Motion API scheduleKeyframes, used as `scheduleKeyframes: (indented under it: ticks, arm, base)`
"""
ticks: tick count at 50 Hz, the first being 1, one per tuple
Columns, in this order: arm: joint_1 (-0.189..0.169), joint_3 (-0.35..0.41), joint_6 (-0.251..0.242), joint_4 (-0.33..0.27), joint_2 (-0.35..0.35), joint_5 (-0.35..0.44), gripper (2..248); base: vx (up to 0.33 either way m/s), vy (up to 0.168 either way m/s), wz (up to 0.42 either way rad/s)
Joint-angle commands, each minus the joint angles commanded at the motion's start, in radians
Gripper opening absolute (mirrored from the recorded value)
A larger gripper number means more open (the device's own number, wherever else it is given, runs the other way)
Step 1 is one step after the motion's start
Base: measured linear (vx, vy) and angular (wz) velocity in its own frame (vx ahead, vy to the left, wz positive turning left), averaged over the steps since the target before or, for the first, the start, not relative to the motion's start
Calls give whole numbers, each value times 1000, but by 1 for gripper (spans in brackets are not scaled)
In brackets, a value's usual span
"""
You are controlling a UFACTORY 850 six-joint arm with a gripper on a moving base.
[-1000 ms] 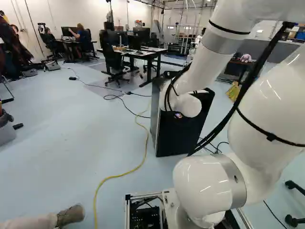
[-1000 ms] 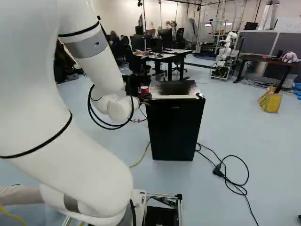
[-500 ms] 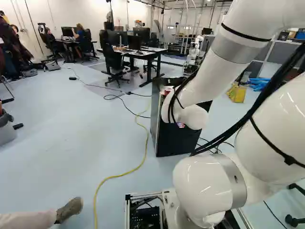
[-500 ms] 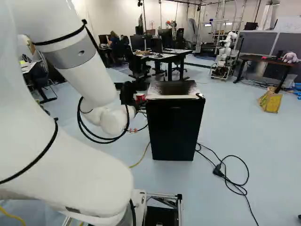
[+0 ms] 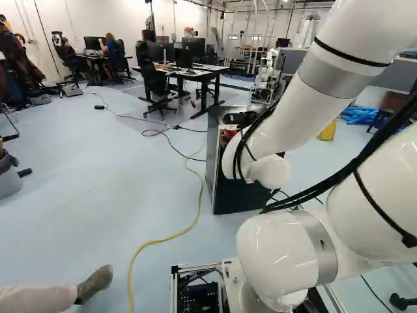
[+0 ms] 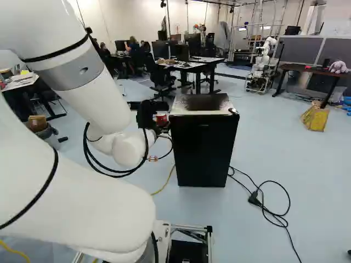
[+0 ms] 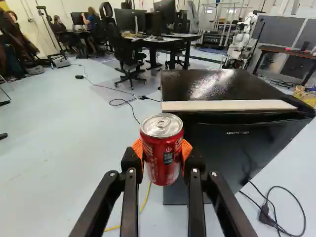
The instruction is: Grab a drink from the fridge
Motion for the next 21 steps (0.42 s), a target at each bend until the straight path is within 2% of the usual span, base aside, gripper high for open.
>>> scheduleKeyframes:
  ticks: [21]
  arm:
    - [1,8,0,-2,7,-1,93]
  base:
    - [0,0,0]
